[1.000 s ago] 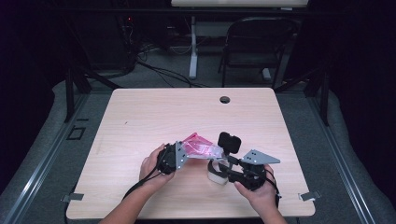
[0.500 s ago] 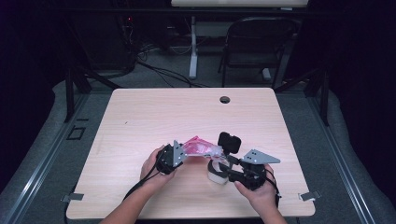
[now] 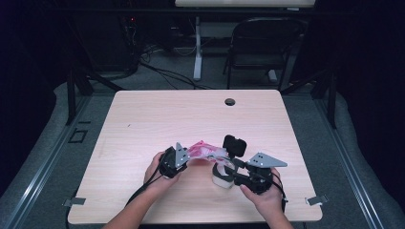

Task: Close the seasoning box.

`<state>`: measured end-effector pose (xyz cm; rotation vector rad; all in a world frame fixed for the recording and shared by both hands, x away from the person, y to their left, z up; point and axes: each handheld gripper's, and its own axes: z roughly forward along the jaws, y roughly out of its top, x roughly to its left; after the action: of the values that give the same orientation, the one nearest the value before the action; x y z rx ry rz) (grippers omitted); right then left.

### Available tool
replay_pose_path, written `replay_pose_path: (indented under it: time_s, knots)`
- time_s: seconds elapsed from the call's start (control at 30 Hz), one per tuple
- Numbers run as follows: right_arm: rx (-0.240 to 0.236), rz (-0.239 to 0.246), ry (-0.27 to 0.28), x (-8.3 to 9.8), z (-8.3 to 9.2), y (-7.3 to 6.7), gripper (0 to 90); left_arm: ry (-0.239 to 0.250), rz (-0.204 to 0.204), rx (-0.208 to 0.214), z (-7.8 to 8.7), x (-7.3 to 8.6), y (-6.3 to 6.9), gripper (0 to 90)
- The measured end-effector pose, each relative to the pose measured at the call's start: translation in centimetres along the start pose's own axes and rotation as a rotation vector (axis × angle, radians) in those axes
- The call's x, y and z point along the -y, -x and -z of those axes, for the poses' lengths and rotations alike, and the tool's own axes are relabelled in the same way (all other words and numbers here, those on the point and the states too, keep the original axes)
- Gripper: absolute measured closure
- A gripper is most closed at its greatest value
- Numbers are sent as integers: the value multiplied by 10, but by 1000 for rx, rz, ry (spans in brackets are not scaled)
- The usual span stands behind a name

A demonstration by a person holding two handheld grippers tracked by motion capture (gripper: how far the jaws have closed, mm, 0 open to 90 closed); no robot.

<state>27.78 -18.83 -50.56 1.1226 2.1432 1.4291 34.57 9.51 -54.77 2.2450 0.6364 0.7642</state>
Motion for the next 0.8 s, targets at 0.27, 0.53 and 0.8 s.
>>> replay_pose_path:
  time_s: [0.27,0.53,0.8]
  knots:
    - [4,-7,6,0,1,1,543,-8,71,54,-4,5,-5,682]
    - [7,-8,8,0,0,2,544,-23,158,109,-11,11,-11,682]
    - [5,-11,6,0,-1,2,544,-30,205,134,-11,14,-16,683]
